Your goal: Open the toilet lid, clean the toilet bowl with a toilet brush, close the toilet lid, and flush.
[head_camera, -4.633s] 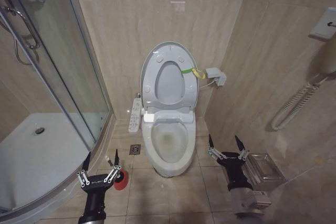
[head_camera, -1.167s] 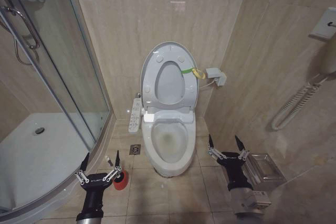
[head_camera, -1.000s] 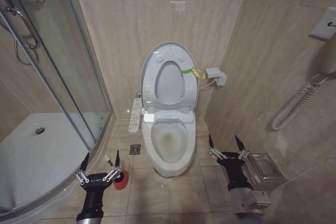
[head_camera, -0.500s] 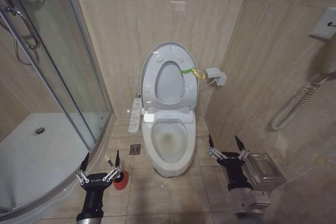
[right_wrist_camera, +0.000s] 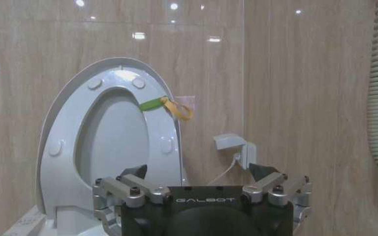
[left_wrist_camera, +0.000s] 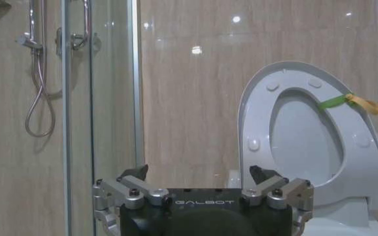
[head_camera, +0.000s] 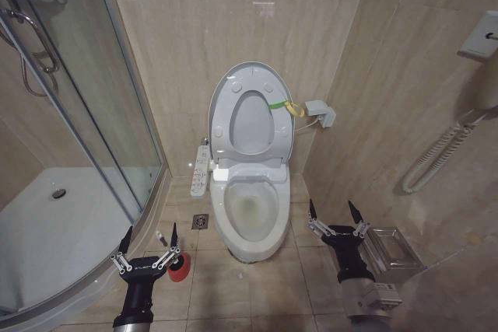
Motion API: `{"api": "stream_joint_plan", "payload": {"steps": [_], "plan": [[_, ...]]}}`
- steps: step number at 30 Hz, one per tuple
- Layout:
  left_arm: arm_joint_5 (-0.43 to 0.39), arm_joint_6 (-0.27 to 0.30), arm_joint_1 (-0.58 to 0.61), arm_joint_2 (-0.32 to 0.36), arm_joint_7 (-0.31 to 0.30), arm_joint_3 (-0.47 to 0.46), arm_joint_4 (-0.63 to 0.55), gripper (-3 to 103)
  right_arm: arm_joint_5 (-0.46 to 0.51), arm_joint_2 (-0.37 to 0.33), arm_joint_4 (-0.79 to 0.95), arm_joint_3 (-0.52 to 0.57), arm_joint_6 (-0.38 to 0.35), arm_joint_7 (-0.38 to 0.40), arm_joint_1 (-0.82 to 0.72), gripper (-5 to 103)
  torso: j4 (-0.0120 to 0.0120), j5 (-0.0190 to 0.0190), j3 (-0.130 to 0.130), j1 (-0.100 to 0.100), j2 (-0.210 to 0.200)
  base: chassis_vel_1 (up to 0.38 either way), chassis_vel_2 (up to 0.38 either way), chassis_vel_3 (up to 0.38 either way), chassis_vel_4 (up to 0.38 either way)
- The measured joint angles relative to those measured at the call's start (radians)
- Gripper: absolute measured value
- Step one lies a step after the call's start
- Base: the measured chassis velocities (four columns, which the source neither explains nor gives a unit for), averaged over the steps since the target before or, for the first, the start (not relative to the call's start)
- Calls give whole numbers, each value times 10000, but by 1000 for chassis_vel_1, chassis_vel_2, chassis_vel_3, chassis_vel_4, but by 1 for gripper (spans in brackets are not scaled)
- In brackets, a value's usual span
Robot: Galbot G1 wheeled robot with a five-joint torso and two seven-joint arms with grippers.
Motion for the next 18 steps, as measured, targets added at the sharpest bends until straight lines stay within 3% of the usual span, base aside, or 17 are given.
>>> {"api": "stream_joint_plan", "payload": {"steps": [18], "plan": [[0, 0, 0, 0, 0, 0, 0, 100, 0, 0, 0, 0, 0, 0, 0, 100, 0, 0, 0, 0, 0, 0, 0, 0, 0]]}}
